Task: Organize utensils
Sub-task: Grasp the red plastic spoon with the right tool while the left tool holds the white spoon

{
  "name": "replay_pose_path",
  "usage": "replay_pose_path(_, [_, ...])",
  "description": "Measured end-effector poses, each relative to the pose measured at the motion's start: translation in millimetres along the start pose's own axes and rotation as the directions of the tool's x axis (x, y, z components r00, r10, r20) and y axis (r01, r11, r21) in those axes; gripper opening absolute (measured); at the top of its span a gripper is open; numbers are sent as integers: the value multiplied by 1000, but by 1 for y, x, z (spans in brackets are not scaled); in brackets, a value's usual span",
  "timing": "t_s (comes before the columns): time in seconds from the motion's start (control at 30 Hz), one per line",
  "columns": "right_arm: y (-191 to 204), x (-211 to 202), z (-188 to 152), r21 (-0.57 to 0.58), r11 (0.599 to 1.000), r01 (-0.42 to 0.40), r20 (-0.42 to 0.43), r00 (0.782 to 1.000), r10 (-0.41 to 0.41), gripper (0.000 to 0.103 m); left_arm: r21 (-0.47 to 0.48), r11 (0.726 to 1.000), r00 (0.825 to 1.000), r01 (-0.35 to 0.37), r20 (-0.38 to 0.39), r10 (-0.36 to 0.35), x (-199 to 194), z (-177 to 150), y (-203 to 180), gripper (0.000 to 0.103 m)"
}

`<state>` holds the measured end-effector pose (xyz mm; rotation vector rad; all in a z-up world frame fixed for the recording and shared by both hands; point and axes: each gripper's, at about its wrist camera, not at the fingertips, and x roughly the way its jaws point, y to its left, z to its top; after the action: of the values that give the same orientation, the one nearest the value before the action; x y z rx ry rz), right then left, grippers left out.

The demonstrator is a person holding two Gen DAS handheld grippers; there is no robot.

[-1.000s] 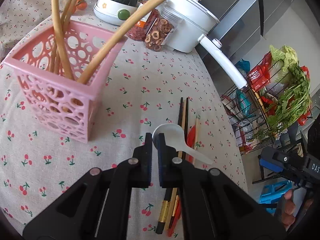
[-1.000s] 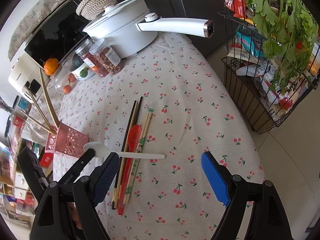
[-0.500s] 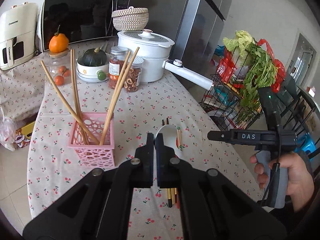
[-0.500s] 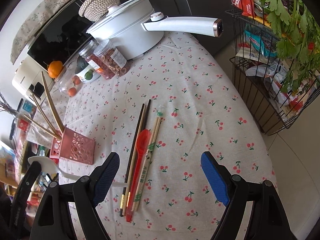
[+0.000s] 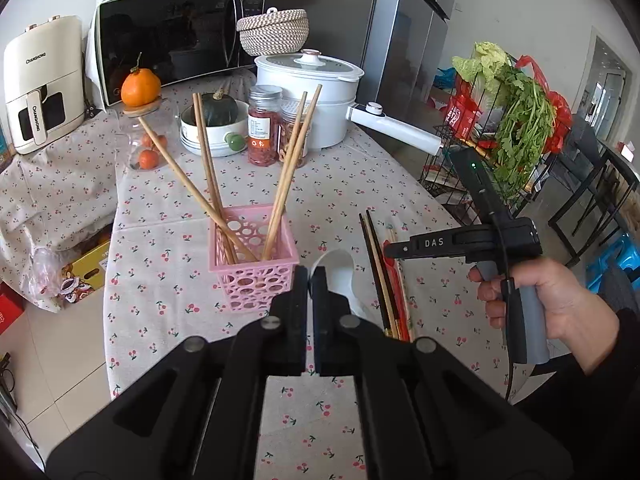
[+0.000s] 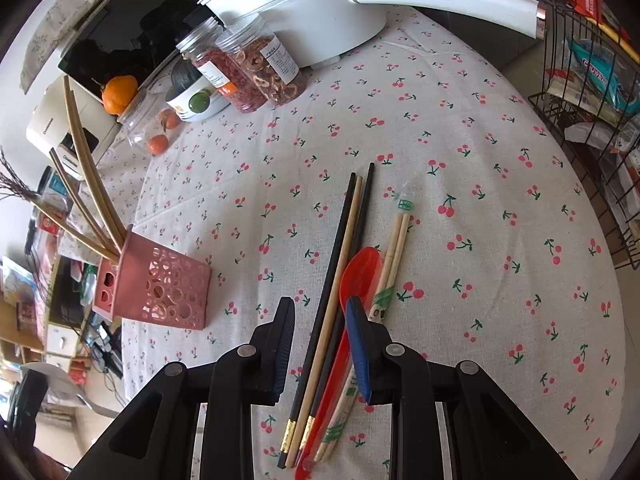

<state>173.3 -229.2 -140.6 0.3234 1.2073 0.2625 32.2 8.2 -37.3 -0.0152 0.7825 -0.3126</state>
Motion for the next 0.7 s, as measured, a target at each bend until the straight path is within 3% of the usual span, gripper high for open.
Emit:
replay_pose_path(0.17, [0, 22, 3, 6, 998, 68, -20, 997, -68, 26, 26, 999, 1000, -31, -3, 31, 1, -2, 1, 2])
replay_pose_path(0.3, [-7, 31, 4, 17, 989, 144, -25, 989, -144, 19, 28, 999, 999, -37, -15, 38, 2, -3, 3, 2])
replay_pose_path(0.4, [-10, 31, 5, 19, 991, 134, -14, 991, -134, 9, 24, 999, 999, -43, -20, 43, 2, -3, 6, 2])
replay_pose_path(0.7, [-9, 13, 1, 1, 996, 94, 38, 995, -94, 3, 30, 997, 997, -75, 39, 73, -16, 4, 11, 2])
